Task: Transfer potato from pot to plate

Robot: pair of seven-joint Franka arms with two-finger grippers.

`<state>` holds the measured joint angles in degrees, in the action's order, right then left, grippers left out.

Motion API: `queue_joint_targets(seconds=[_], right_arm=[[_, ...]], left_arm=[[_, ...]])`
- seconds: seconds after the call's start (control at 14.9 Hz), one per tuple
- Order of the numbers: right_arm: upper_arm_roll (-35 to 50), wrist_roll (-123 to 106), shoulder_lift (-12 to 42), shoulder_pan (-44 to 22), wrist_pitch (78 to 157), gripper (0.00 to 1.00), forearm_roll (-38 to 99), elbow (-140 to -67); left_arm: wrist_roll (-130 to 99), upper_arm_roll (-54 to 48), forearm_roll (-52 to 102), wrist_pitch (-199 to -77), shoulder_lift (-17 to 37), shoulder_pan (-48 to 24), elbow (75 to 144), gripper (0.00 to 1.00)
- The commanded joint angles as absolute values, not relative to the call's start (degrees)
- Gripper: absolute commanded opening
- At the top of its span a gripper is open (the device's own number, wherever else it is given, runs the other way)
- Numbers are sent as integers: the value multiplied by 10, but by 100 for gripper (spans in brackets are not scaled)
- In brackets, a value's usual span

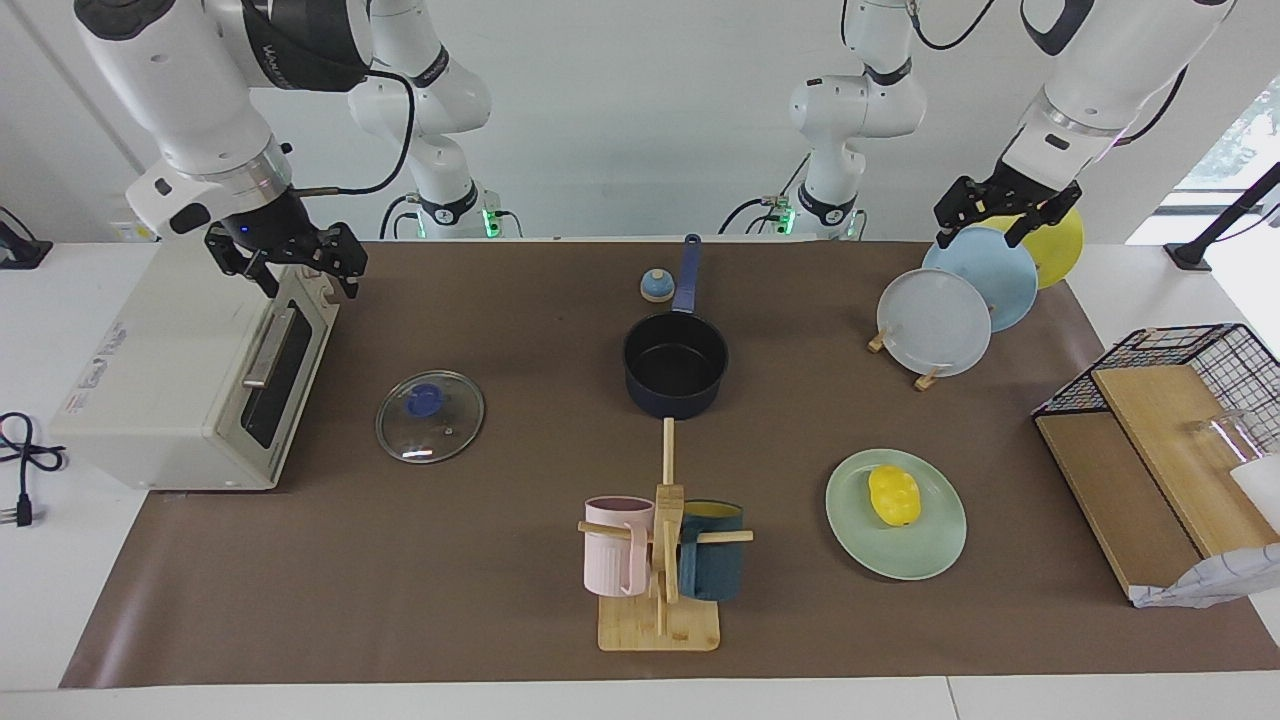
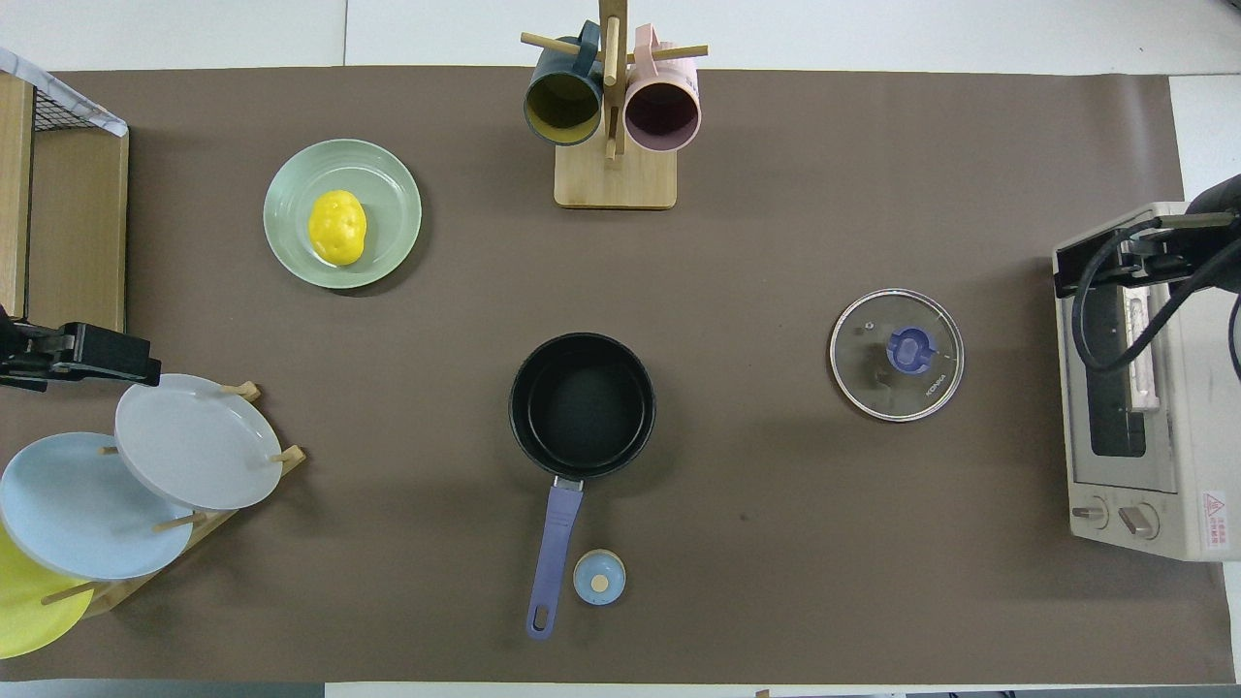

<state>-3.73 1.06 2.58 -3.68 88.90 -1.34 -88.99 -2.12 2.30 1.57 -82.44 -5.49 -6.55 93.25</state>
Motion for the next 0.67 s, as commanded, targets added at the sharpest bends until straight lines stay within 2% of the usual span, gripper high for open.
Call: queue_joint_targets(seconds=[0.0,0.6], right_arm=[[-37,18,21,-36,892,100,-6,-890],[-37,18,21,-35,891,100,-6,-890]], left_arm=[[-12,27,2,-782,-26,-76,874,100],[-12,20,2,-840,-33,-67,905,100]])
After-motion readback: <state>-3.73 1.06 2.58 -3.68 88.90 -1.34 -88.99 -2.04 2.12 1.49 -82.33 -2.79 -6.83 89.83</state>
